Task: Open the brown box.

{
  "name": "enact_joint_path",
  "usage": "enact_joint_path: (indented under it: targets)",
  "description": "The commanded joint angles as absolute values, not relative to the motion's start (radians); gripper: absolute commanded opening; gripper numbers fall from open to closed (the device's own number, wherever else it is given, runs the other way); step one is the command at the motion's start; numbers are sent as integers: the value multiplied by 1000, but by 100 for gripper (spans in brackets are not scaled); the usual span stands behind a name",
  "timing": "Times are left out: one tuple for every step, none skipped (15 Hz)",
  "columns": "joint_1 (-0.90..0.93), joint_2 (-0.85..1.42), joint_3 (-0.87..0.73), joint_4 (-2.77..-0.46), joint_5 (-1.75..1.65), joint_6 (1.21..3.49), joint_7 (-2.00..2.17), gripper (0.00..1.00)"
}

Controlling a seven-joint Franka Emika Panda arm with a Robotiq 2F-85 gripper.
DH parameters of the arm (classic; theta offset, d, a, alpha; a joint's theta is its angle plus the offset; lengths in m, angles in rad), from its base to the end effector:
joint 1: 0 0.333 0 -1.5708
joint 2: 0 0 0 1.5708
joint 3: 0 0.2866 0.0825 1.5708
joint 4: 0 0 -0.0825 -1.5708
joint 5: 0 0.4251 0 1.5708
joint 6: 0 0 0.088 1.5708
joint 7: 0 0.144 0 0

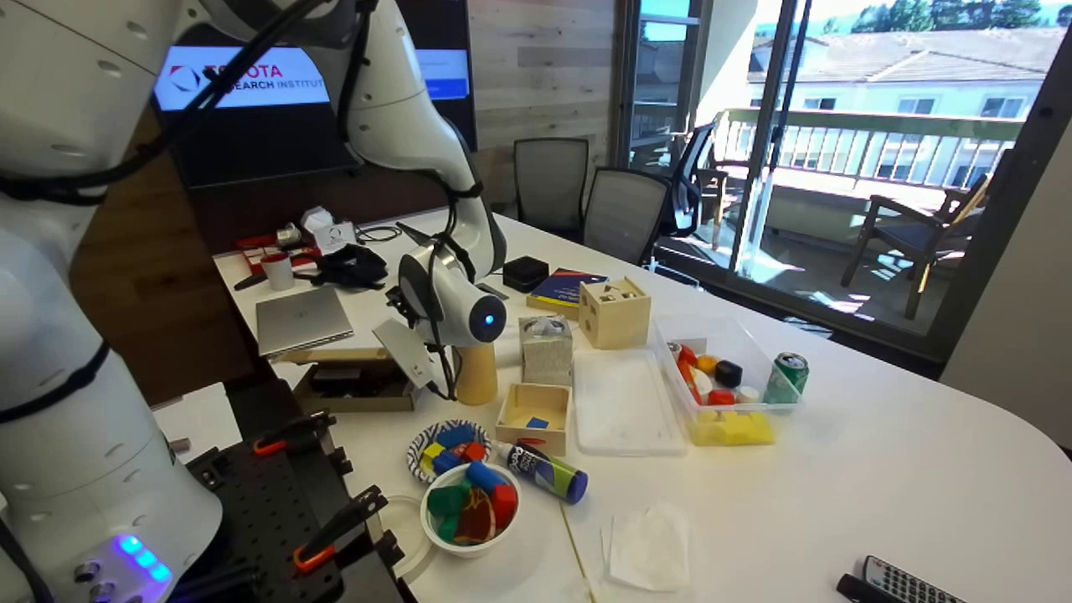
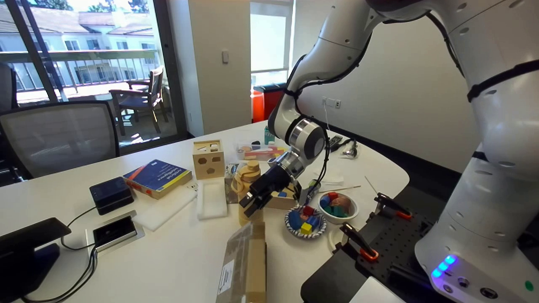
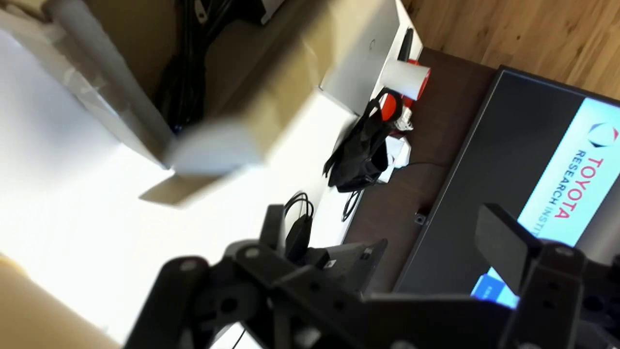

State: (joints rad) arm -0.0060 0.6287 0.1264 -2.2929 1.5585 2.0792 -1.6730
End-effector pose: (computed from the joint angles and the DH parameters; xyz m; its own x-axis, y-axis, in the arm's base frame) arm 0.4284 0.1510 -0.0154 0.9414 0.1301 0.3113 0.3372 -0.3899 -0.8569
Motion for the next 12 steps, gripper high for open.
enact_joint_path:
  targets:
    - [74, 557, 106, -2360, 1763, 2162, -1792, 100]
    - [96, 555, 103, -2363, 1814, 2181, -1817, 100]
    - [118, 552, 98, -2366, 1854, 2198, -1842, 100]
    - [140, 546, 92, -2372, 1891, 2218, -1863, 100]
    - [161, 538, 83, -2378, 1921, 2244, -1871, 100]
    - [182, 528, 75, -2388, 1938, 2276, -1869, 100]
    - [202, 518, 67, -2396, 1962, 2321, -1868, 100]
    - [225, 504, 57, -2408, 1977, 2382, -1852, 100]
    - [241, 496, 49, -2419, 1984, 2437, -1836, 100]
    - [253, 487, 40, -2430, 1984, 2496, -1812, 100]
    - [264, 484, 35, -2439, 1967, 2552, -1778, 100]
    - [266, 490, 32, -2447, 1905, 2589, -1705, 100]
